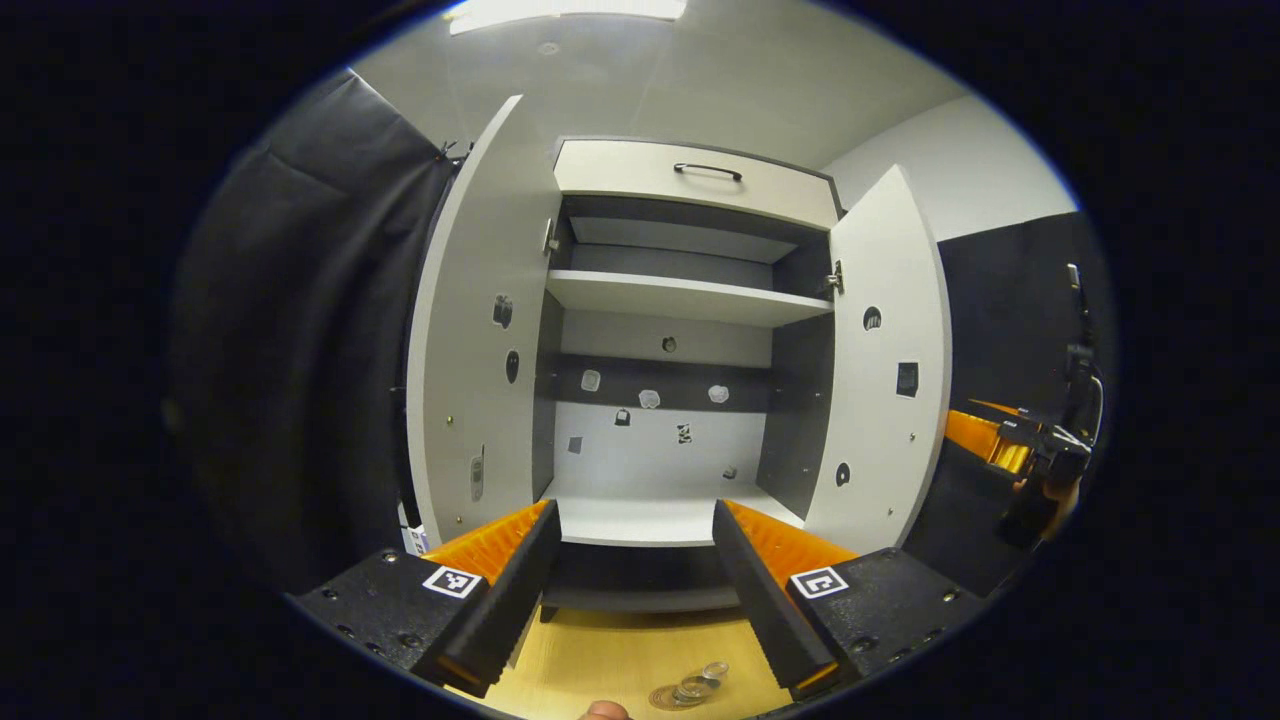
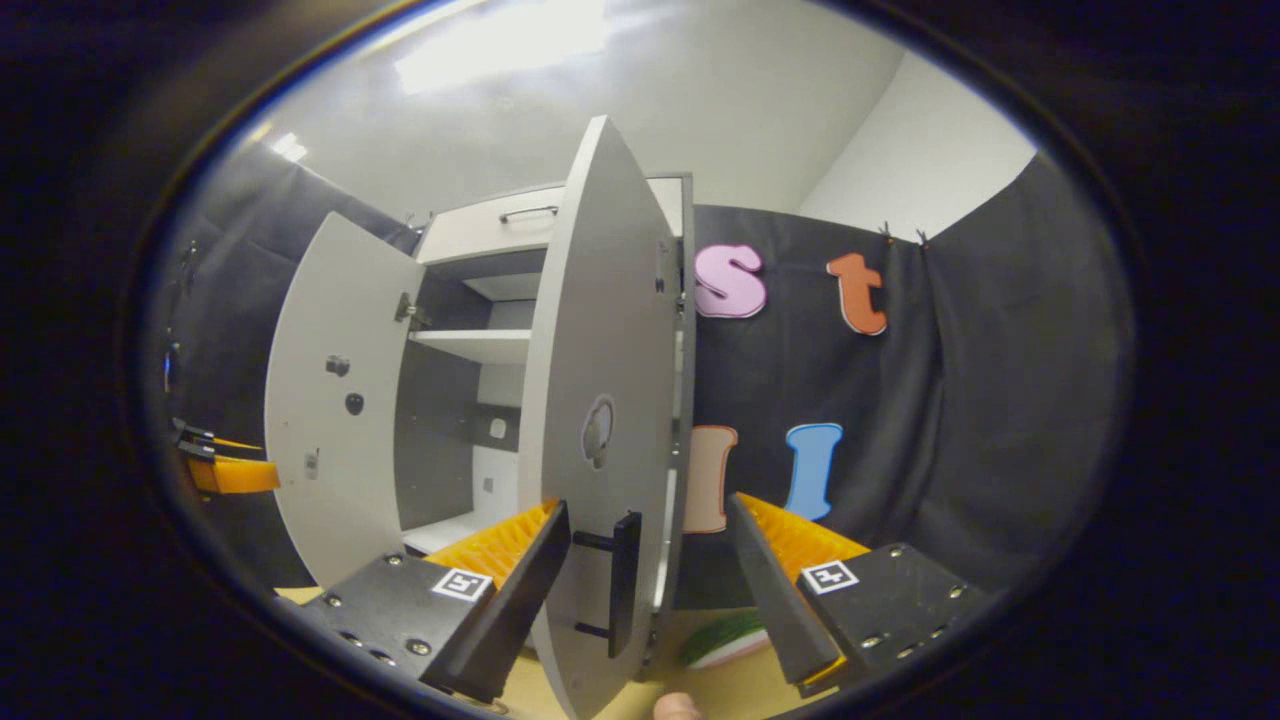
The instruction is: Grasp the bottle in the cabinet with the left hand and place it on the coaster, then close the right door with the right hand and the left door with the left hand.
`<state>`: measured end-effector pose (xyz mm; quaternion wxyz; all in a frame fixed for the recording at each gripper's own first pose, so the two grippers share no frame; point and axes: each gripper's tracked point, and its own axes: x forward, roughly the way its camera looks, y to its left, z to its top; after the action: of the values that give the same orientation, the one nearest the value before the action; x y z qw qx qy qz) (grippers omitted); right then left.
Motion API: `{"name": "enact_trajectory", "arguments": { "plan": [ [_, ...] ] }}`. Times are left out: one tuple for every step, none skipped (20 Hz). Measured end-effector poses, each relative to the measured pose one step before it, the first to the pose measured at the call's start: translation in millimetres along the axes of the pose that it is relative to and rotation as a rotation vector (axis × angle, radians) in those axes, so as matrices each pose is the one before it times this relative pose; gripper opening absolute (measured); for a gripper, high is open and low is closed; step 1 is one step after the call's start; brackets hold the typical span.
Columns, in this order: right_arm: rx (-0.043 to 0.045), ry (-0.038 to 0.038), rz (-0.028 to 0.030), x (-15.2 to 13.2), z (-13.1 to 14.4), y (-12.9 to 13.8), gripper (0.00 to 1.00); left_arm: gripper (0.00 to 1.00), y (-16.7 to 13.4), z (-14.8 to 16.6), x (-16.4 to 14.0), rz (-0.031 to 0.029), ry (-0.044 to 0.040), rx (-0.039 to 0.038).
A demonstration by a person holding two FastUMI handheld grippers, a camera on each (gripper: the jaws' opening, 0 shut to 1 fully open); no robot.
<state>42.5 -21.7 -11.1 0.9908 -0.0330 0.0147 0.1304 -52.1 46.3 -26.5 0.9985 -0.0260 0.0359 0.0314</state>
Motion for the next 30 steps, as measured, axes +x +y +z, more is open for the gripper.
{"name": "enact_trajectory", "arguments": {
  "plan": [
    [0.01229, 0.00159, 0.01405, 2.02, -2.6, 6.58, 0.97, 0.96, 3.33, -0.51, -1.72, 0.01059, 0.00074, 0.00179],
    [0.00617, 0.00305, 0.00161, 4.71, -1.83, 3.06, 0.97, 0.96, 3.13, -1.6, -1.95, 0.01111, 0.0038, 0.00155],
    [-0.00548, 0.00711, -0.00582, 4.33, -1.89, -0.12, 0.96, 0.96, 4.78, -0.17, -3.16, 0.01141, 0.00097, 0.00251],
    [-0.0068, 0.00041, -0.00291, 4.72, -0.55, -1.19, 0.96, 0.97, 5.29, -0.09, -3.02, 0.01411, -0.00162, 0.00336],
    [0.00139, -0.00063, 0.00086, 3.87, -0.65, 1.68, 0.93, 0.96, 5.0, -0.04, -1.95, 0.01473, -0.00032, 0.00312],
    [0.01136, -0.00062, 0.00745, 2.28, -0.08, 2.17, 0.92, 0.96, 4.45, -1.07, -2.21, 0.01365, 0.00043, 0.00133],
    [0.01331, 0.00372, 0.00585, 1.09, -1.87, 1.62, 0.93, 0.96, 3.74, 0.29, -2.06, 0.01264, 0.00049, -0.0013],
    [0.01086, 0.00268, 0.00318, 1.47, -0.54, -0.09, 0.97, 0.96, 3.65, 0.0, -0.5, 0.01038, -0.00135, -0.00409],
    [0.00604, 0.0013, -0.00074, 3.19, 0.2, -0.57, 0.93, 0.96, 1.92, 1.53, -0.09, 0.00647, -0.0031, -0.00642],
    [0.0005, 0.00039, -0.00418, 2.7, 0.03, -0.74, 0.97, 0.93, 1.91, 0.5, 0.83, 0.00597, -0.00519, -0.00638],
    [-0.00213, -0.00118, -0.00375, 2.21, 0.17, 0.03, 0.92, 0.96, 1.04, 1.12, 2.39, 0.00233, -0.00316, -0.00585],
    [-0.00227, -0.00099, 0.00102, 1.45, 0.01, 0.3, 0.92, 0.93, 1.07, 0.19, -0.04, 0.00165, -0.00137, -0.00448],
    [0.00286, -0.00092, 0.00537, 3.36, -0.19, 3.33, 0.92, 0.93, 0.06, -0.06, 1.25, 0.00091, 0.00079, -0.00308],
    [0.00542, 0.00357, 0.00637, 2.19, -1.28, 2.83, 0.97, 0.96, 0.55, -0.28, 0.2, 0.00088, 0.00058, -0.00156],
    [0.00886, 0.0029, 0.00989, 2.52, -2.35, 5.38, 0.92, 0.98, 0.8, 0.51, -0.6, 0.00123, 0.00104, 0.00016],
    [0.0091, 0.00524, 0.01506, 3.58, -2.02, 7.32, 0.93, 1.0, 0.72, -0.88, 0.18, 0.00111, 0.00016, 0.00258],
    [0.01165, 0.00443, 0.01597, 2.91, -2.07, 8.97, 0.97, 0.96, 1.35, 0.42, -0.84, 0.00289, -0.00152, 0.0045],
    [0.01199, 0.00471, 0.01611, 4.75, -2.3, 8.25, 0.93, 0.96, 1.23, -0.51, 0.61, 0.00451, -0.00019, 0.00533],
    [0.00979, 0.00306, 0.01315, 5.18, -1.91, 7.22, 0.93, 0.96, 2.86, -0.5, -1.62, 0.00765, 0.00158, 0.00507],
    [0.00653, 0.00257, 0.00669, 6.13, -1.08, 5.29, 0.93, 0.93, 3.25, -1.56, -1.6, 0.00843, 0.00176, 0.0045],
    [0.00623, 0.00193, 0.00396, 5.98, -1.26, 5.4, 0.97, 0.96, 4.98, -0.21, -2.87, 0.01045, 0.00141, 0.0021],
    [0.0026, 0.00421, 0.00383, 6.66, -2.8, 6.82, 0.93, 0.96, 5.8, -0.23, -3.77, 0.01358, 0.00239, -0.00103],
    [-0.00105, 0.00646, 0.00478, 5.78, -2.21, 6.53, 0.93, 0.96, 5.37, -0.47, -5.18, 0.01468, 0.00306, -0.00448],
    [-0.00577, 0.00991, 0.00182, 7.14, -2.67, 5.32, 0.93, 1.0, 5.18, -0.24, -4.69, 0.0152, 0.00199, -0.00586],
    [-0.01304, 0.01874, -0.00261, 5.76, -6.43, 3.16, 0.96, 0.96, 8.18, -1.69, -2.06, 0.01556, 0.00153, -0.00573],
    [-0.00817, 0.01336, 0.00193, 6.03, -5.55, 5.63, 0.98, 0.93, 9.14, -0.45, -1.99, 0.01761, -0.00042, -0.00459],
    [-0.00179, -0.00086, 0.00022, 2.09, -2.5, 0.39, 1.0, 0.96, 8.53, -0.53, -0.78, 0.01945, 0.0012, -0.00263],
    [0.00126, -0.00624, -0.00152, 1.79, -0.02, 1.08, 1.0, 0.96, 8.5, -0.7, -2.2, 0.02026, 0.00197, -0.00069],
    [-0.00193, -0.00098, -0.00079, 1.3, -2.52, 0.95, 0.99, 0.96, 9.37, 0.59, -1.86, 0.02164, -0.00028, 0.00046],
    [-0.0006, -0.00393, -0.00311, 1.77, -0.11, 0.28, 1.0, 0.96, 8.08, -0.06, -0.61, 0.01729, 0.00141, -0.00056]
  ]
}}
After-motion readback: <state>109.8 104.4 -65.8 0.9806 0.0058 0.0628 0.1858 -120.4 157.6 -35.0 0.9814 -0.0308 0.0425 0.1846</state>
